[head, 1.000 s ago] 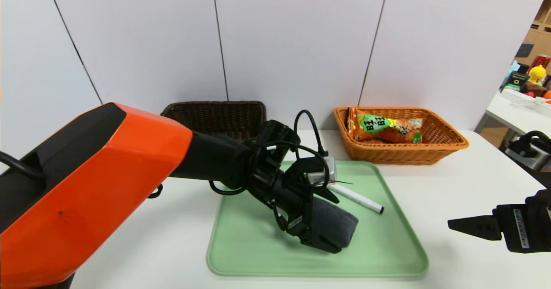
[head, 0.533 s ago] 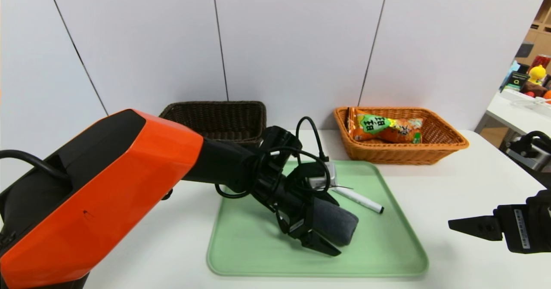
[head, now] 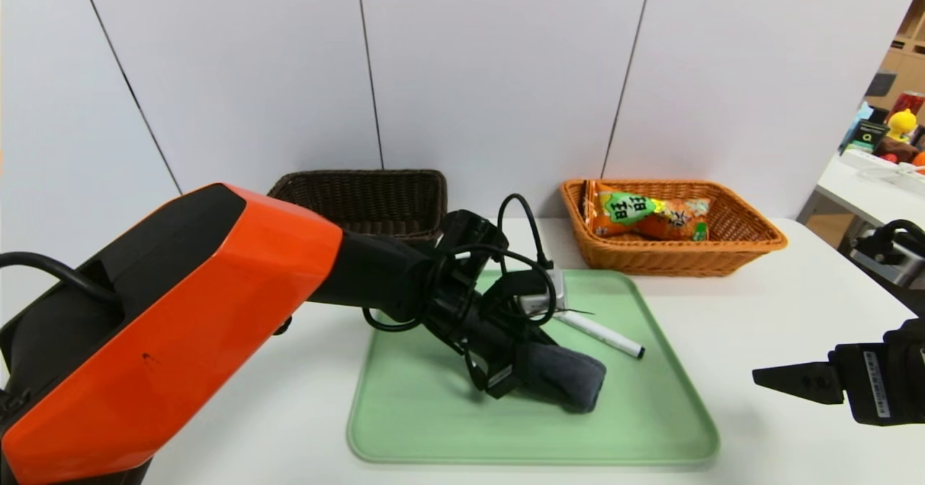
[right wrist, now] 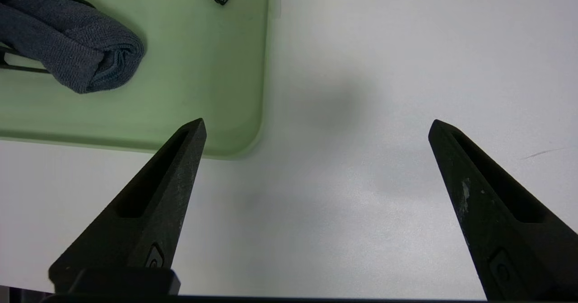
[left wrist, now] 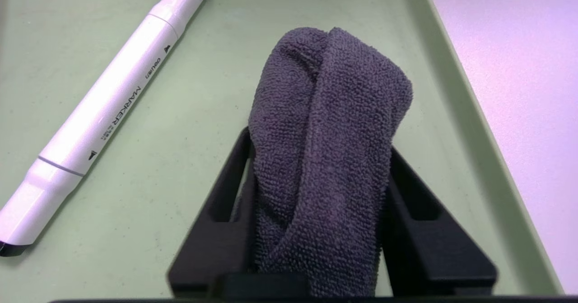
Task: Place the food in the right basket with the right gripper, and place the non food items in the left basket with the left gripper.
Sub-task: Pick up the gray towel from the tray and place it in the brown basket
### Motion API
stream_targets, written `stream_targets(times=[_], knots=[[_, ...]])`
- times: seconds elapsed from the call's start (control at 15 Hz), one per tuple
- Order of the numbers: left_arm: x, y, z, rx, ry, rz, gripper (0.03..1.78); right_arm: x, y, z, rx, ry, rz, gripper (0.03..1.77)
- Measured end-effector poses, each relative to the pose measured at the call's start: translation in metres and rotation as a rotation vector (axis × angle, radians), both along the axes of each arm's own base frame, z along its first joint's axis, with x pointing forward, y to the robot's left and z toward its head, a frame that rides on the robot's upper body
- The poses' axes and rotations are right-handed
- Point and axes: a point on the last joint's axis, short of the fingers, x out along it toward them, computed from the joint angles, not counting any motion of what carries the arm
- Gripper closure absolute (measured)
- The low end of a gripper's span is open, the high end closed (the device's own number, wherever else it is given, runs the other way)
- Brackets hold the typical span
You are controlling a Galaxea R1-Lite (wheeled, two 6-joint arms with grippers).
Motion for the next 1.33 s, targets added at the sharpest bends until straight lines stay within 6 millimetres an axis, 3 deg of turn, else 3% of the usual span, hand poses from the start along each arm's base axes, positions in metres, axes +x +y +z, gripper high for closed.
stream_targets(times=[0.07, 0.33, 0.6, 1.0, 1.33], knots=[[0.000, 0.001, 0.002, -0.002, 0.003, 0.005, 1.51, 0.000, 0.000, 0.000, 0.000, 0.000, 0.000, 0.10], [0.005, 0.011, 0.017, -0.019, 0.051, 0.060, 1.51, -0.001, 0.000, 0.000, 0.002, -0.005, 0.000, 0.10], [0.015, 0.036, 0.045, -0.062, 0.081, 0.146, 1.51, 0.001, 0.000, 0.001, 0.006, -0.027, 0.002, 0.10], [0.028, 0.092, 0.098, -0.137, 0.085, 0.325, 1.51, 0.005, 0.002, 0.004, 0.014, -0.051, 0.013, 0.10], [0.046, 0.152, 0.132, -0.195, 0.105, 0.546, 1.51, 0.014, 0.006, 0.005, 0.019, -0.086, 0.025, 0.10]])
